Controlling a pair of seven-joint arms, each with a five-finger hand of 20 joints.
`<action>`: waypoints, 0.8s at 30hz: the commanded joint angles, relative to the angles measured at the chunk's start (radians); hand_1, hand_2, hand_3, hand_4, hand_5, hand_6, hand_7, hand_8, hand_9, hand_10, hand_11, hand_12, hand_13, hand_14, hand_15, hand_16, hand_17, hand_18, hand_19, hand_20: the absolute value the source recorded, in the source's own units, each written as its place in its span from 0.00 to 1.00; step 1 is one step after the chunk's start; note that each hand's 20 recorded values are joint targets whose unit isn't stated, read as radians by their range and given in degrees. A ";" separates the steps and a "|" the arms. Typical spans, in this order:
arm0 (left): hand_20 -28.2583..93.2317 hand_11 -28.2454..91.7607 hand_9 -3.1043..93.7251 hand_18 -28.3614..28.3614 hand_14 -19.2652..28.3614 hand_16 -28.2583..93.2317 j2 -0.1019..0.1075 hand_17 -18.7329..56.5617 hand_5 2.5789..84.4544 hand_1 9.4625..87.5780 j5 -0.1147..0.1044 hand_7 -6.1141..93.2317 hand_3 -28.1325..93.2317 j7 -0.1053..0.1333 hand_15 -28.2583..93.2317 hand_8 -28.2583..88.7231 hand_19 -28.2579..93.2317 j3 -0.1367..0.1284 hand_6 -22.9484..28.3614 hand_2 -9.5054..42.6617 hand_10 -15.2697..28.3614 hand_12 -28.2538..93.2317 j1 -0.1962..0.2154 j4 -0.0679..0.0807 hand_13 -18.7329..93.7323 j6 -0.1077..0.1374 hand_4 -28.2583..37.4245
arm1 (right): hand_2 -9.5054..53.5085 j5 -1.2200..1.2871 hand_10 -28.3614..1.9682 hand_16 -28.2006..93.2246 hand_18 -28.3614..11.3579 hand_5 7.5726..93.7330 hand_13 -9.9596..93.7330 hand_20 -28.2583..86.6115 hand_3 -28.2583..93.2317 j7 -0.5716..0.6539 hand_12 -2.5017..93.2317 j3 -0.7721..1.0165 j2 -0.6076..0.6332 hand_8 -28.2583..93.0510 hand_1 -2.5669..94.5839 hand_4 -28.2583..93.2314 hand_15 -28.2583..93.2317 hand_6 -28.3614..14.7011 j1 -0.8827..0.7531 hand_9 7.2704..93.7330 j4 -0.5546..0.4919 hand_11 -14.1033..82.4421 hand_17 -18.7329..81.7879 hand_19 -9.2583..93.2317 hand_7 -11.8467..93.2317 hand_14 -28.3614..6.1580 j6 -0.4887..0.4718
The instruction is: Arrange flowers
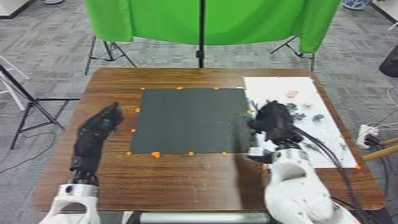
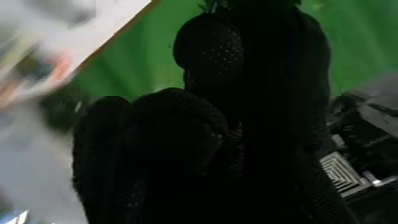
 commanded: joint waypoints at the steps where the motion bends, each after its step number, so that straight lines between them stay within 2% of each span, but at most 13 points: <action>1: 0.42 0.34 0.43 0.75 0.74 0.23 0.009 0.35 0.49 0.14 -0.079 0.11 0.77 -0.007 0.39 0.20 0.33 -0.003 0.56 0.33 0.65 0.31 -0.012 0.046 0.41 0.063 0.00 | 0.00 0.113 0.60 0.43 0.63 0.85 1.00 0.61 0.00 -0.053 0.44 -0.218 -0.151 0.44 0.96 0.73 0.73 0.59 0.320 0.97 0.192 0.48 0.95 0.95 0.41 0.79 -0.043; 3: 0.42 0.34 0.42 0.74 0.74 0.23 0.013 0.35 0.49 0.13 -0.098 0.11 0.76 -0.008 0.39 0.20 0.33 0.005 0.56 0.37 0.65 0.31 -0.015 0.056 0.41 0.075 0.00 | 0.00 0.146 0.60 0.43 0.63 0.85 1.00 0.61 0.00 -0.054 0.44 -0.269 -0.171 0.43 0.96 0.73 0.73 0.59 0.364 0.97 0.234 0.48 0.95 0.95 0.41 0.79 -0.041; 6: 0.42 0.34 0.42 0.74 0.74 0.23 0.010 0.35 0.49 0.11 -0.110 0.11 0.75 -0.004 0.39 0.20 0.32 0.010 0.56 0.44 0.66 0.31 -0.009 0.062 0.41 0.091 0.00 | 0.00 0.212 0.60 0.43 0.63 0.84 1.00 0.61 0.00 -0.072 0.44 -0.346 -0.197 0.43 0.96 0.73 0.73 0.59 0.419 0.97 0.289 0.48 0.95 0.95 0.41 0.79 -0.032; 7: 0.42 0.34 0.42 0.74 0.74 0.23 0.009 0.35 0.49 0.11 -0.113 0.11 0.75 -0.001 0.39 0.20 0.32 0.014 0.56 0.45 0.66 0.31 -0.004 0.059 0.41 0.103 0.00 | 0.00 0.209 0.60 0.43 0.63 0.84 1.00 0.61 0.00 -0.089 0.44 -0.364 -0.215 0.43 0.96 0.74 0.73 0.59 0.432 0.97 0.313 0.48 0.95 0.95 0.41 0.79 -0.028; 8: 0.42 0.34 0.42 0.74 0.74 0.23 0.014 0.35 0.49 0.11 -0.114 0.11 0.75 -0.003 0.39 0.20 0.32 0.025 0.56 0.45 0.66 0.31 -0.018 0.067 0.41 0.096 0.00 | 0.00 0.204 0.60 0.43 0.63 0.84 1.00 0.61 0.00 -0.083 0.44 -0.390 -0.222 0.43 0.96 0.74 0.73 0.59 0.446 0.97 0.329 0.49 0.95 0.95 0.41 0.79 -0.012; 11: 0.42 0.34 0.42 0.74 0.74 0.23 0.027 0.35 0.49 0.10 -0.100 0.11 0.76 -0.014 0.40 0.20 0.32 0.044 0.56 0.45 0.66 0.31 -0.040 0.076 0.41 0.079 0.00 | 0.00 0.227 0.60 0.43 0.63 0.84 1.00 0.61 0.00 -0.074 0.43 -0.438 -0.237 0.43 0.96 0.73 0.73 0.59 0.476 0.97 0.358 0.49 0.95 0.95 0.42 0.79 0.016; 12: 0.41 0.34 0.42 0.74 0.74 0.23 0.035 0.34 0.49 0.10 -0.094 0.12 0.76 -0.025 0.40 0.20 0.32 0.048 0.56 0.44 0.66 0.31 -0.049 0.078 0.41 0.069 0.00 | 0.00 0.235 0.60 0.43 0.63 0.84 1.00 0.61 0.00 -0.063 0.43 -0.449 -0.238 0.43 0.96 0.74 0.73 0.59 0.478 0.97 0.360 0.49 0.95 0.95 0.42 0.79 0.017; 13: 0.41 0.34 0.42 0.74 0.74 0.23 0.044 0.34 0.49 0.10 -0.092 0.12 0.77 -0.027 0.40 0.20 0.32 0.059 0.56 0.44 0.66 0.31 -0.069 0.087 0.41 0.059 0.00 | 0.00 0.239 0.60 0.43 0.63 0.84 1.00 0.61 0.00 -0.049 0.43 -0.473 -0.237 0.43 0.96 0.73 0.73 0.59 0.493 0.97 0.367 0.49 0.95 0.95 0.42 0.79 0.032; 18: 0.41 0.34 0.42 0.74 0.74 0.23 0.067 0.34 0.49 0.11 -0.093 0.12 0.77 -0.045 0.40 0.20 0.32 0.079 0.56 0.43 0.66 0.31 -0.106 0.103 0.41 0.031 0.00 | 0.00 0.259 0.59 0.43 0.63 0.84 1.00 0.60 0.00 -0.020 0.43 -0.532 -0.244 0.42 0.96 0.73 0.73 0.59 0.528 0.97 0.405 0.49 0.95 0.96 0.43 0.79 0.072; 21: 0.41 0.35 0.42 0.74 0.75 0.23 0.067 0.34 0.50 0.11 -0.093 0.12 0.78 -0.048 0.40 0.20 0.32 0.094 0.57 0.42 0.66 0.32 -0.122 0.112 0.41 0.020 0.00 | 0.00 0.281 0.59 0.44 0.64 0.83 1.00 0.60 0.00 -0.008 0.43 -0.550 -0.246 0.41 0.96 0.70 0.72 0.59 0.540 0.96 0.429 0.49 0.94 0.95 0.43 0.80 0.078; 24: 0.41 0.35 0.42 0.74 0.75 0.23 0.067 0.34 0.50 0.12 -0.091 0.12 0.78 -0.052 0.41 0.20 0.32 0.099 0.57 0.40 0.66 0.32 -0.129 0.116 0.41 0.017 0.00 | 0.00 0.296 0.55 0.44 0.66 0.83 1.00 0.59 0.00 -0.005 0.41 -0.567 -0.246 0.41 0.94 0.61 0.69 0.58 0.548 0.96 0.448 0.47 0.94 0.94 0.41 0.78 0.073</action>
